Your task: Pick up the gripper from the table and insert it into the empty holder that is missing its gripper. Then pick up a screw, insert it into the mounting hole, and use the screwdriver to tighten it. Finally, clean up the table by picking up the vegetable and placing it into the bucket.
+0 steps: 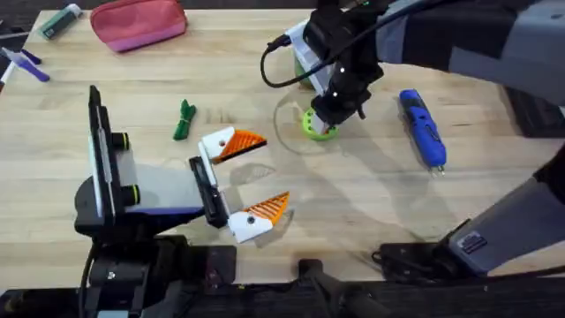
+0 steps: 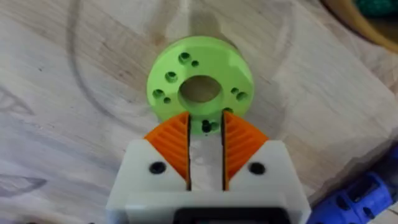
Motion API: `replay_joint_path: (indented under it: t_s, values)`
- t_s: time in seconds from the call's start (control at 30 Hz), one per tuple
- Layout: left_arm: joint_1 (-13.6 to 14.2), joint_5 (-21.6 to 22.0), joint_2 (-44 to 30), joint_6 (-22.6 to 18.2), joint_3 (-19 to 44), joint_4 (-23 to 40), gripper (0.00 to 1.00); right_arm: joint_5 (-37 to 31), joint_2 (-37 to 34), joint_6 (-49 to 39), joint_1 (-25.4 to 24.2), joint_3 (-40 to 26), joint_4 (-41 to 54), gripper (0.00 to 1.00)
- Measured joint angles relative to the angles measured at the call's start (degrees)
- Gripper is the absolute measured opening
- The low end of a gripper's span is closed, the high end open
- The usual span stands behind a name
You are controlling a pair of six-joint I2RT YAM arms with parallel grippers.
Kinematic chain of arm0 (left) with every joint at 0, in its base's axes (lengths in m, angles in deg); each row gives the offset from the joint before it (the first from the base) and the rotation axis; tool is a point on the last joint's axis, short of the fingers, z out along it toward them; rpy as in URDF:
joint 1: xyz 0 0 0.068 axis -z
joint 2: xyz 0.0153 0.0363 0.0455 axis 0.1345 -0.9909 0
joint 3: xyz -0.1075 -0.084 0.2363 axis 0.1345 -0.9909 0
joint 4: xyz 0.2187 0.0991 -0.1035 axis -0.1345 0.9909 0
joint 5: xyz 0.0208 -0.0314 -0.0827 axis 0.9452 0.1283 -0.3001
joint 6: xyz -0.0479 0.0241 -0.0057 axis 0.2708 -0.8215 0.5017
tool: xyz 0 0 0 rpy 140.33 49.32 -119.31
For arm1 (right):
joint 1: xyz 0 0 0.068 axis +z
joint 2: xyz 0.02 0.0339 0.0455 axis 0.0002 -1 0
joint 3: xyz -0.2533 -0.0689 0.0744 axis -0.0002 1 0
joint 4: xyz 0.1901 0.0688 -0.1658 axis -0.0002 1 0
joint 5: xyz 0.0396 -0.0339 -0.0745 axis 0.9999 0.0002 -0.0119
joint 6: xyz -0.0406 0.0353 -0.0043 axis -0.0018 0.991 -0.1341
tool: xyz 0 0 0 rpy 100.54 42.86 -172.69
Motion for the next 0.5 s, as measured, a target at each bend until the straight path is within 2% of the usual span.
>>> replay_joint_path:
  t_s: [0.17, 0.33, 0.5]
  values:
    - [0.0, 0.0, 0.0, 0.0, 0.0, 0.0, 0.986, 0.0, 0.0, 0.4, 0.0, 0.0, -0.2, 0.25]
    - [0.0, 0.0, 0.0, 0.0, 0.0, 0.0, 0.985, -0.2, 0.0, 0.4, 0.0, 0.0, -0.1, 0.19]
    - [0.0, 0.0, 0.0, 0.0, 0.0, 0.0, 0.985, -0.2, 0.0, 0.4, 0.0, 0.0, 0.0, 0.178]
